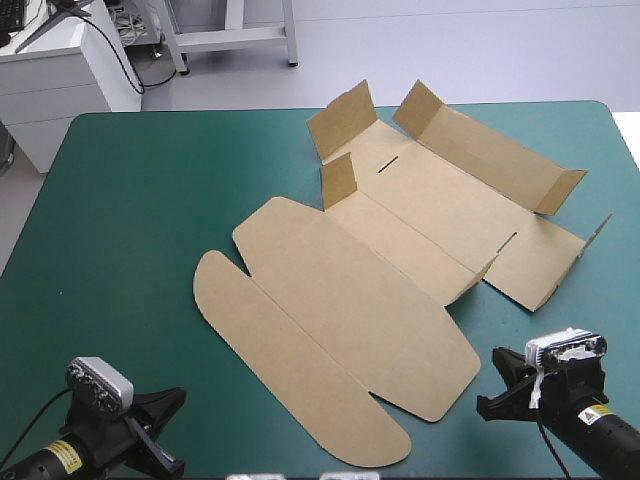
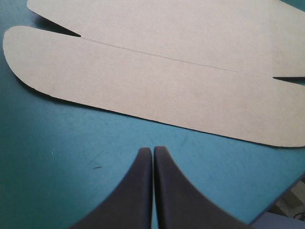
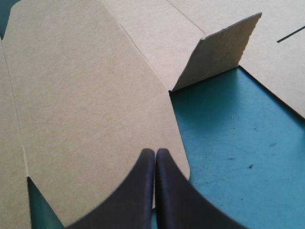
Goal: Fold the box
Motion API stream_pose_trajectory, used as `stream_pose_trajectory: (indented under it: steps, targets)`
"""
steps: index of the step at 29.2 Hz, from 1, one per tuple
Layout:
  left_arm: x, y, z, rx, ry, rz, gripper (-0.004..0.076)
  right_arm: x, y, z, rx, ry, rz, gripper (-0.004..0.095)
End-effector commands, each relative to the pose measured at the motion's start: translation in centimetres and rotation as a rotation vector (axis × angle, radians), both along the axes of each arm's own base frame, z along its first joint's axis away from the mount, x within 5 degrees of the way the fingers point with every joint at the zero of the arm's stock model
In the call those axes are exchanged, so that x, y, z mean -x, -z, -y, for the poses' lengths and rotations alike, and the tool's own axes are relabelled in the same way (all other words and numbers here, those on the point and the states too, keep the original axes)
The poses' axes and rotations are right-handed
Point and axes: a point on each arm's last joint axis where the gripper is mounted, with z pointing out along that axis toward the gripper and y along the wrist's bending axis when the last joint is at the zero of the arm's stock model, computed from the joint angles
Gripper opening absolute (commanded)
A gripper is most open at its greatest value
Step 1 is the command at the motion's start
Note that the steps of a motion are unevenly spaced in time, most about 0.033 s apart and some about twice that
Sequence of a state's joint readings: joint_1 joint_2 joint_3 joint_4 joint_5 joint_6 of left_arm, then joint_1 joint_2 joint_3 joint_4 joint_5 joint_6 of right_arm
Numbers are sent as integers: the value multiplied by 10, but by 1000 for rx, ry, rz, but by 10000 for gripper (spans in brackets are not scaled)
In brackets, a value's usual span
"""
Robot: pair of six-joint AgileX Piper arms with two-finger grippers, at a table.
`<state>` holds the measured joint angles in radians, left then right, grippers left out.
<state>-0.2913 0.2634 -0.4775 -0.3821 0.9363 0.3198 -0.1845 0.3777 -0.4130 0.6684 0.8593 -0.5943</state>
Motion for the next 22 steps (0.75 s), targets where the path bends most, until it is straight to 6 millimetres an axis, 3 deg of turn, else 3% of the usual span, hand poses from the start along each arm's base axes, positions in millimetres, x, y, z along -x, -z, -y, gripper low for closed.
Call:
stream_pose_trajectory:
  steps: [1, 10, 17, 22]
  targets:
    - [-4, -11, 2, 48, -13, 48, -8, -3, -11, 0, -25, 16, 58, -13]
    - [-4, -11, 2, 48, -13, 48, -8, -5, -20, -1, -27, -9, 24, -13]
    - [-4, -11, 2, 48, -13, 48, -8, -21, -65, 7, 4, 49, 39, -13]
    - [-4, -11, 2, 48, -13, 48, -8, -42, -92, 13, -3, 71, -14, -13]
